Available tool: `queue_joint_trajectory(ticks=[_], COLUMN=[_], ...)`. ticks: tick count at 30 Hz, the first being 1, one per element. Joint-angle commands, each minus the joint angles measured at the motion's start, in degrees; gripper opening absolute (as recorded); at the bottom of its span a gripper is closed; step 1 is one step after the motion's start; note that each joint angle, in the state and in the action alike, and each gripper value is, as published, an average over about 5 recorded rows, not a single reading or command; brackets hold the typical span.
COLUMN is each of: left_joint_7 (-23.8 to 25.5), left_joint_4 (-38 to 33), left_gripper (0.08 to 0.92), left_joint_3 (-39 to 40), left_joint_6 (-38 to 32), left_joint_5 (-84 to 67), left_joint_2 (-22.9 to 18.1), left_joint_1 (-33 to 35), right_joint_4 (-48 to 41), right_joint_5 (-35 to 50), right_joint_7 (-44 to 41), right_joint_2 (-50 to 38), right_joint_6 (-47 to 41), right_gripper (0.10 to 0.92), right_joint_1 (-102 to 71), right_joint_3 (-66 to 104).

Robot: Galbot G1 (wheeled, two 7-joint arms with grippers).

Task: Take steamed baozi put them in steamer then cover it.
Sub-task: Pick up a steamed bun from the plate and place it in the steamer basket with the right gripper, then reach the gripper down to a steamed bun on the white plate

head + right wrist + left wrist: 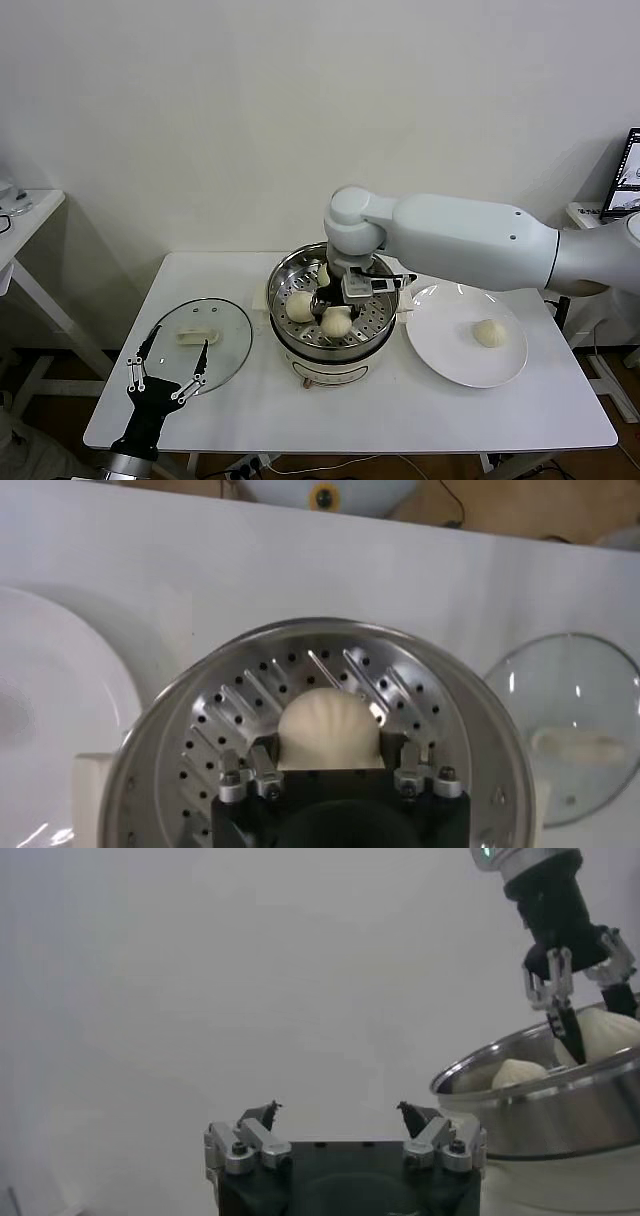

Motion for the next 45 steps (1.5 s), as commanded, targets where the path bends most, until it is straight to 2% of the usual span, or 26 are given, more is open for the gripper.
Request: queue_joint_trajectory(ticks=[1,8,13,17,21,25,29,35,39,45], left_joint_7=[-0.05,-0.10,-0.11,-0.09,-0.08,-0.05,-0.01,0.01,0.04,0.03], left_joint_4=[0.18,0.08,0.15,0.24,0.30,0.44,0.28,-0.09,-0.38,-0.49], left_gripper=[0.823,0.823,0.823,0.823,0.823,0.823,0.823,0.823,0.823,0.823], left_joint_3=[-0.20,-0.31,-0.54,-0.54,-0.32,-0.01,0.01,0.02,0.20,0.22], left_joint_6=[-0.19,-0.34,-0.53,-0.58,-0.53,-0.45,-0.42,-0.30,-0.10,-0.05], left_joint_5=[-0.04,-0.03,-0.03,-0.03,-0.02,0.07,0.09,0.11,0.19,0.20], left_joint_2=[0.01,-0.10,-0.07,-0.07,-0.14,-0.17,-0.08,0.13,0.19,0.23], left_joint_1=[0.09,0.12,0.29,0.26,0.08,-0.08,-0.15,-0.06,-0.08,-0.07], right_joint_4=[0.88,0.25,-0.63,-0.61,-0.73,-2.85,-8.17,-21.02,-29.57,-37.38], right_joint_5=[-2.47,-4.02,-5.84,-5.70,-2.61,5.18,13.33,23.00,24.33,20.71], right_joint_7=[-0.06,-0.24,-0.23,-0.27,-1.43,-3.99,-5.08,-5.30,-6.13,-6.30], right_joint_2=[0.57,0.50,0.38,-0.02,-1.99,-5.86,-10.93,-19.13,-22.54,-26.21], right_joint_6=[1.76,1.99,2.49,2.20,0.44,-4.56,-11.90,-26.51,-29.56,-29.64], right_gripper=[0.679,0.691,0.793,0.821,0.822,0.823,0.823,0.823,0.823,0.823], right_joint_1=[-2.34,-3.59,-4.44,-4.26,-3.08,-1.15,0.19,0.03,-1.93,-8.18], right_joint_3=[-0.35,0.35,1.49,2.59,5.65,9.48,13.54,16.20,16.55,16.81])
